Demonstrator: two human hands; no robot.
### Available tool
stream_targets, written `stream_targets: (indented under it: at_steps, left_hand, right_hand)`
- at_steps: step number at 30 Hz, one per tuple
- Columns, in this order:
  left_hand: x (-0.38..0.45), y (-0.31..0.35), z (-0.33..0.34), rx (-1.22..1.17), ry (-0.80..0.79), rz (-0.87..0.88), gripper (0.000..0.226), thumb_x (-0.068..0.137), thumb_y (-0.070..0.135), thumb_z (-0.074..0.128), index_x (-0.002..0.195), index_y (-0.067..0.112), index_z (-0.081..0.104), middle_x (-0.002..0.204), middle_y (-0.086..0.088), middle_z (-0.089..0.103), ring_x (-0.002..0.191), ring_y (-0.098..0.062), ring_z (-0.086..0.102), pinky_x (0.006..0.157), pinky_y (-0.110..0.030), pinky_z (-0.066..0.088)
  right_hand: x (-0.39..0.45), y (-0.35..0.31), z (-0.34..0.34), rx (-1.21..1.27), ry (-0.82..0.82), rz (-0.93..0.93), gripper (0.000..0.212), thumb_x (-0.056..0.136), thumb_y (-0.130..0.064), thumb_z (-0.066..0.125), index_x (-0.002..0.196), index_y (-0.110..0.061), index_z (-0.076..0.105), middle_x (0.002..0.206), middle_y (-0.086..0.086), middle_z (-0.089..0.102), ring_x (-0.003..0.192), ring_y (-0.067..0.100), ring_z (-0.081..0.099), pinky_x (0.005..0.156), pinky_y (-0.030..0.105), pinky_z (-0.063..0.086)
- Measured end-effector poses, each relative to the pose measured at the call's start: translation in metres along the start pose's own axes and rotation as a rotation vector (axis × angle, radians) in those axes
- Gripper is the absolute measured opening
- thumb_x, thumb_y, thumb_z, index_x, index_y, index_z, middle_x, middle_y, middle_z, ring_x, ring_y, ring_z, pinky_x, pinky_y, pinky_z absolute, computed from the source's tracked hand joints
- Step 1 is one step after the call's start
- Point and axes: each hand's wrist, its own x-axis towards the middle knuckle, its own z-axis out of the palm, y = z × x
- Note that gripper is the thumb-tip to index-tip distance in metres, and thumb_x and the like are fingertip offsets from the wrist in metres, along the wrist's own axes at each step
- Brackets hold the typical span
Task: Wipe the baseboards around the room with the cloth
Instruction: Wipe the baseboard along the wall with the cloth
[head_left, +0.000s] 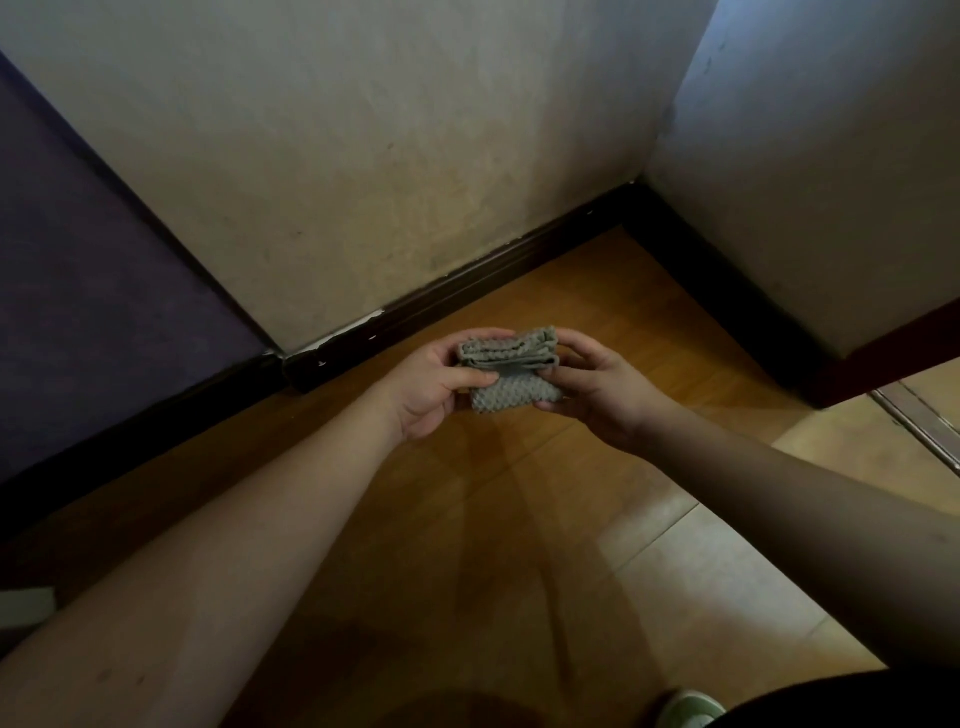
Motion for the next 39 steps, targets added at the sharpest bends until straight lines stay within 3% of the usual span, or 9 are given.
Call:
stream_targets:
  at_steps: [5,10,15,19,23,28,30,35,39]
  left_hand:
    - [0.008,0.006,0.003,0.241,0.071,0.103,0.050,0.083,-0.019,0.058,0.084,0.028,0.076,0.112,0.007,0.068,0.110,-0.015,0.064,0.081,-0.028,0.057]
    - [0.013,0.015,0.010,0.755,0.000,0.308,0.046,0.078,-0.018,0.064,0.081,0.026,0.077,0.111,0.013,0.066,0.107,0.002,0.061,0.092,-0.012,0.047]
    - [0.020,0.008,0.023,0.858,0.074,0.323,0.059,0.078,-0.018,0.059,0.077,0.038,0.075,0.117,0.016,0.061,0.116,-0.004,0.056,0.095,-0.010,0.043]
    - [0.023,0.004,0.028,0.764,0.091,0.238,0.055,0.079,-0.012,0.068,0.085,0.042,0.074,0.124,0.013,0.061,0.121,-0.006,0.055,0.101,-0.024,0.046]
    - [0.021,0.002,0.021,0.447,0.027,-0.077,0.059,0.074,0.009,0.081,0.126,0.026,0.059,0.132,0.000,0.060,0.123,-0.015,0.057,0.098,-0.034,0.053]
    - [0.037,0.012,0.027,0.233,-0.027,-0.352,0.067,0.081,0.051,0.062,0.132,0.009,0.051,0.124,-0.010,0.065,0.112,-0.020,0.066,0.090,-0.029,0.056]
    - [0.045,0.016,0.034,0.318,-0.032,-0.364,0.054,0.092,0.043,0.056,0.132,0.007,0.051,0.118,-0.008,0.066,0.107,-0.016,0.067,0.087,-0.025,0.057]
    - [0.060,0.020,0.043,0.846,-0.056,-0.217,0.050,0.082,0.038,0.075,0.124,0.015,0.061,0.110,-0.001,0.069,0.099,-0.014,0.069,0.089,-0.032,0.058]
    - [0.085,0.048,0.063,1.190,-0.069,-0.082,0.050,0.079,0.033,0.081,0.123,0.022,0.060,0.113,0.007,0.064,0.104,-0.009,0.062,0.087,-0.021,0.051]
  right_hand:
    - [-0.005,0.001,-0.009,0.090,-0.078,0.070,0.047,0.089,-0.005,0.059,0.134,-0.017,0.053,0.130,0.013,0.059,0.115,0.028,0.063,0.093,0.034,0.055]
    - [-0.009,0.002,-0.013,0.125,-0.133,0.248,0.080,0.084,-0.067,0.041,0.137,-0.008,0.050,0.131,0.022,0.058,0.119,0.034,0.060,0.104,0.037,0.049]
    - [-0.007,0.000,-0.017,-0.083,-0.081,0.240,0.052,0.092,-0.046,0.050,0.123,-0.005,0.056,0.105,0.014,0.064,0.081,0.017,0.066,0.075,0.022,0.058]
    - [-0.005,-0.001,-0.028,-0.254,-0.117,0.189,0.059,0.086,-0.047,0.055,0.126,-0.003,0.054,0.084,0.007,0.061,0.066,0.011,0.056,0.058,0.018,0.049]
    - [0.004,-0.006,-0.039,-0.471,-0.119,0.139,0.048,0.095,-0.045,0.051,0.114,-0.002,0.057,0.067,-0.003,0.058,0.057,0.009,0.050,0.051,0.019,0.042]
    - [0.017,-0.015,-0.052,-0.612,-0.098,0.048,0.030,0.099,-0.039,0.050,0.105,-0.011,0.059,0.064,-0.002,0.054,0.053,0.008,0.049,0.051,0.021,0.041]
    - [0.018,-0.014,-0.059,-0.596,-0.098,-0.004,0.030,0.100,-0.035,0.050,0.113,-0.009,0.057,0.066,-0.001,0.053,0.055,0.007,0.049,0.052,0.020,0.042]
    - [0.020,-0.010,-0.084,-0.454,-0.148,-0.028,0.026,0.102,-0.028,0.047,0.118,-0.009,0.055,0.072,0.002,0.056,0.061,0.008,0.054,0.058,0.019,0.048]
    - [0.025,-0.020,-0.104,-0.333,-0.188,-0.038,0.027,0.097,-0.018,0.055,0.124,-0.013,0.053,0.102,0.008,0.062,0.080,0.014,0.063,0.072,0.021,0.055]
